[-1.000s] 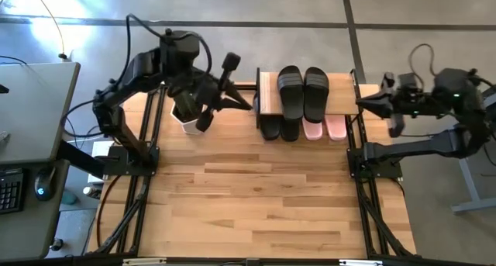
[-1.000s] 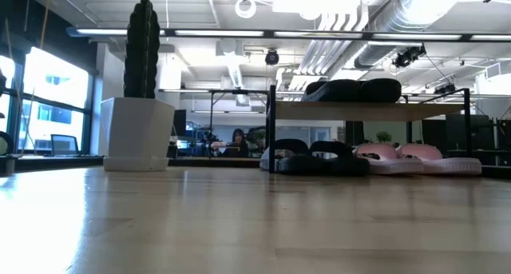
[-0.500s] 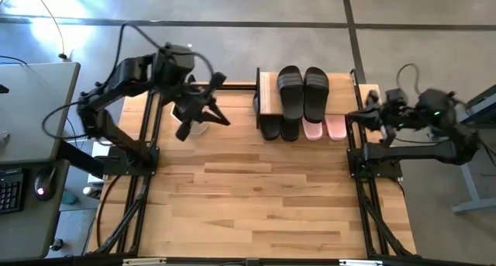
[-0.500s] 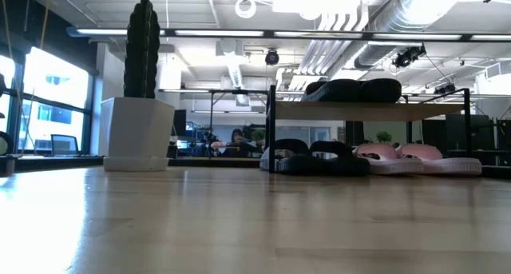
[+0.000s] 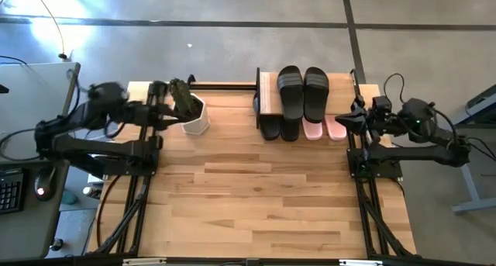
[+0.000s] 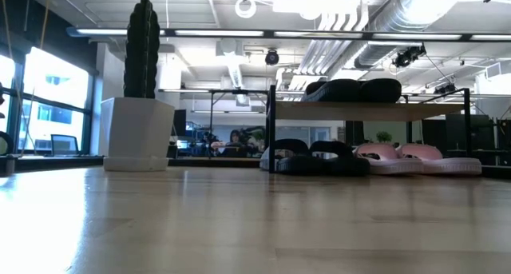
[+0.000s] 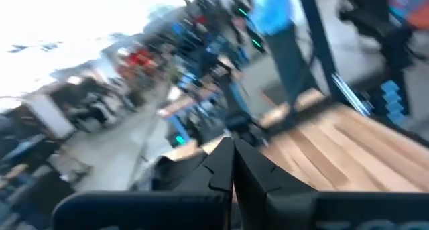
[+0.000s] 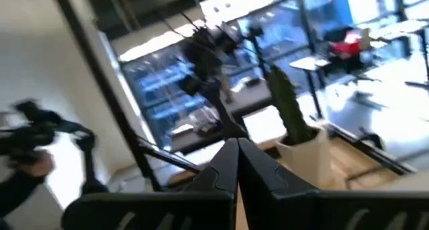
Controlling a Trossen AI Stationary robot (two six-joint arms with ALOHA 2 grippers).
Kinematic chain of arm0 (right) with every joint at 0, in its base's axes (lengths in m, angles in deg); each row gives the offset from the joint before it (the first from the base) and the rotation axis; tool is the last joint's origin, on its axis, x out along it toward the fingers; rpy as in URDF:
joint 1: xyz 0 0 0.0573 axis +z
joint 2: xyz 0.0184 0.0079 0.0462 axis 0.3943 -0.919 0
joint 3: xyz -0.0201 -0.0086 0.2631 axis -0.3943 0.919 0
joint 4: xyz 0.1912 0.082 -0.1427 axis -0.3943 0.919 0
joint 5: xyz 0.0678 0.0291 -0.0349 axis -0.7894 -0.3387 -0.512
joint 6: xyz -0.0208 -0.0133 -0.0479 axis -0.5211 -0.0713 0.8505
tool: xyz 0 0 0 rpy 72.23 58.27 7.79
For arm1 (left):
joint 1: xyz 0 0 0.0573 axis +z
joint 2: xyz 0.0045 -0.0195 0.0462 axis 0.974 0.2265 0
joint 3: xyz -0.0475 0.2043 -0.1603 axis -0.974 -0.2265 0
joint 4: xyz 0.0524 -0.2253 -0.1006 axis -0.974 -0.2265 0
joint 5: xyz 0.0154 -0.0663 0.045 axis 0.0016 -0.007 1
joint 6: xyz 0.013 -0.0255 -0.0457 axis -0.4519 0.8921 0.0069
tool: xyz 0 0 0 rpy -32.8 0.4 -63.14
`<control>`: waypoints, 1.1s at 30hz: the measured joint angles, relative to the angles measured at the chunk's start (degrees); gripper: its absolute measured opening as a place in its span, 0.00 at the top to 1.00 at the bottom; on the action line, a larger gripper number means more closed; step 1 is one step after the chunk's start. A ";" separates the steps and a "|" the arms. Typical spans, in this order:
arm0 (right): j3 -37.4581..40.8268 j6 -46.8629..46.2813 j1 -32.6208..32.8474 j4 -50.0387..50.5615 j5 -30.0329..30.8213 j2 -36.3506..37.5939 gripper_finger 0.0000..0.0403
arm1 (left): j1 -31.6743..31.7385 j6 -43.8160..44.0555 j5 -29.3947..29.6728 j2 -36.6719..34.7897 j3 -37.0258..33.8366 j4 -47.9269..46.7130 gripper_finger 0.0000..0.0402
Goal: Pick and place slides into the shelf
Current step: Return to Home Position
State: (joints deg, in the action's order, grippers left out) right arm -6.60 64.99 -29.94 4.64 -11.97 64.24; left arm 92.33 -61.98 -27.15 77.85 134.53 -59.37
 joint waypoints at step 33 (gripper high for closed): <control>22.53 -4.70 0.02 -21.49 1.73 20.68 1.00 | -0.04 11.13 10.65 -40.14 -29.55 8.73 1.00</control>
State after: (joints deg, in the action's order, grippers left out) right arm 15.93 60.28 -29.92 -16.85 -10.24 84.92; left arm 92.29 -50.85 -16.50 37.71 104.98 -50.64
